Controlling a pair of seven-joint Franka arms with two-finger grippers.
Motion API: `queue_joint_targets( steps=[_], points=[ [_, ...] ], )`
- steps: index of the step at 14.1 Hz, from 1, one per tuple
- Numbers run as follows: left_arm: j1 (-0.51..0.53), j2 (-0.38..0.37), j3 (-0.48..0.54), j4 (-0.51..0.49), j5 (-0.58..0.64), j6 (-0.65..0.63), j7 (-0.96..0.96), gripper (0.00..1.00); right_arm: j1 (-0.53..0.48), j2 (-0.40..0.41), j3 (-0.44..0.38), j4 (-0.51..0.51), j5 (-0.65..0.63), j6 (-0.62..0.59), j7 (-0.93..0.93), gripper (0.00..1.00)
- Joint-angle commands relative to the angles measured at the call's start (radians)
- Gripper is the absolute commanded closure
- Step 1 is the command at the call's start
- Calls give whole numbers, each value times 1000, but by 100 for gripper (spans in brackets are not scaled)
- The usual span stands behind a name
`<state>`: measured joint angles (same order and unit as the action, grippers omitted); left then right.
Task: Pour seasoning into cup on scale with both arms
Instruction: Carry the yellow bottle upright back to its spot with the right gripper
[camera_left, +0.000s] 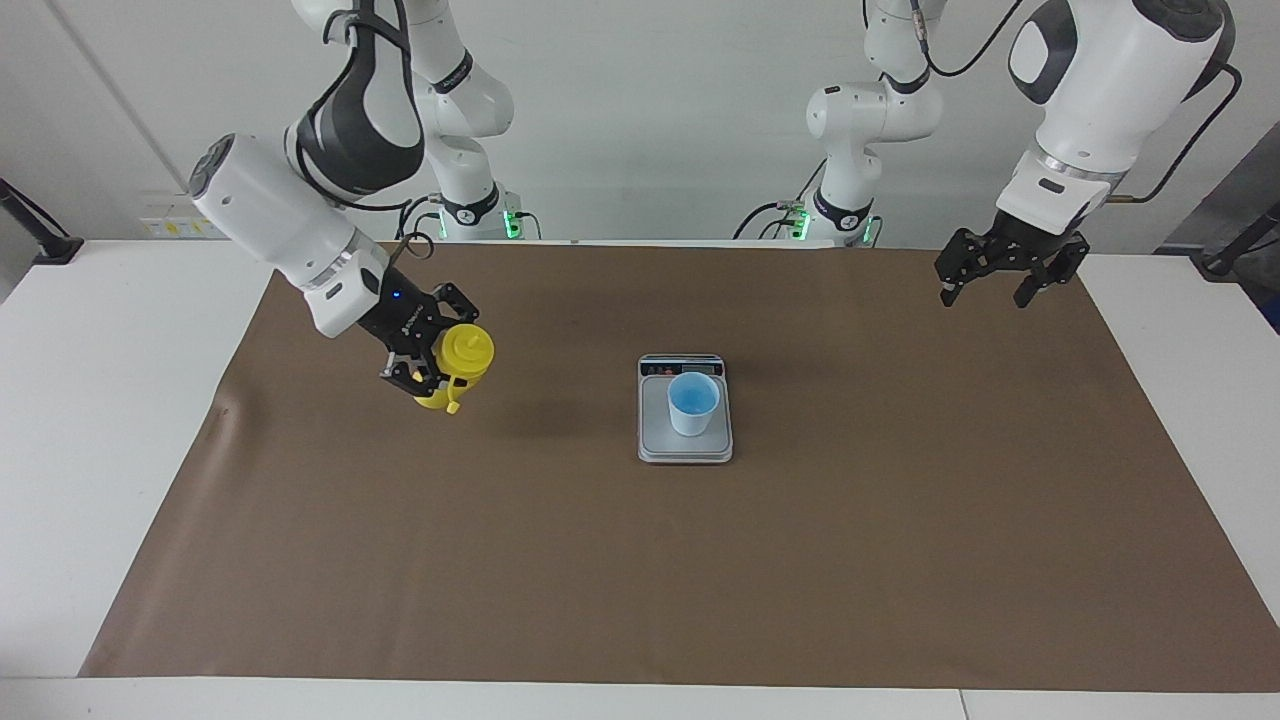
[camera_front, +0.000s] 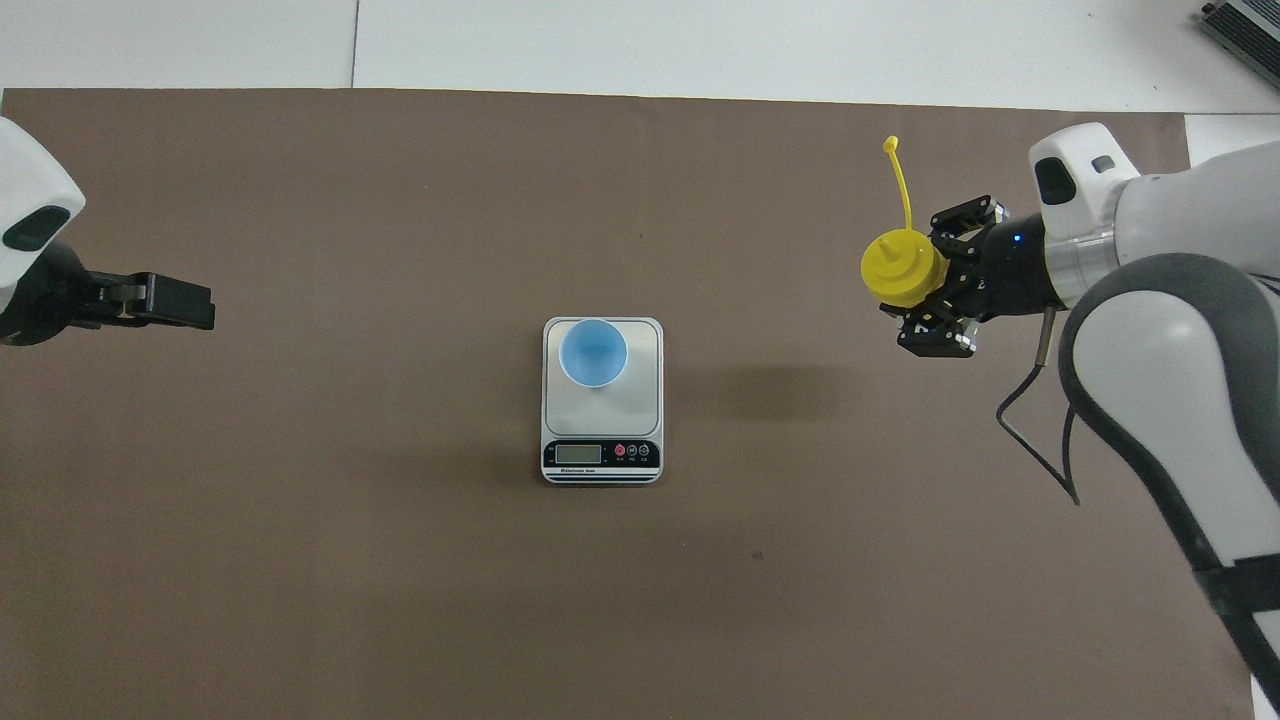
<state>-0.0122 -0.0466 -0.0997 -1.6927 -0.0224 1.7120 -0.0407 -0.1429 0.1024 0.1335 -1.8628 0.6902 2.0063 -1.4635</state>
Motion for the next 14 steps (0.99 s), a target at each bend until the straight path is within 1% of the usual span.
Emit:
queue_joint_targets(
  steps=[1, 3, 4, 8, 11, 14],
  points=[
    [-15, -29, 12, -16, 27, -23, 19, 0, -67, -21, 12, -88, 170, 28, -150, 100],
    [-5, -22, 14, 8, 26, -61, 96, 0, -104, 0, 12, -145, 340, 43, -283, 100],
    [-3, -22, 14, 10, 24, -63, 97, 0, -115, 5, 12, -177, 386, 61, -338, 100],
    [-2, -24, 18, 33, 27, -94, 108, 0, -135, 14, 12, -260, 503, 84, -524, 100],
    [-2, -30, 18, 22, 26, -78, 114, 0, -139, 42, 12, -280, 583, 92, -625, 100],
    [-3, -32, 18, 14, 26, -74, 105, 0, -168, 83, 12, -299, 644, 69, -704, 100]
  ],
)
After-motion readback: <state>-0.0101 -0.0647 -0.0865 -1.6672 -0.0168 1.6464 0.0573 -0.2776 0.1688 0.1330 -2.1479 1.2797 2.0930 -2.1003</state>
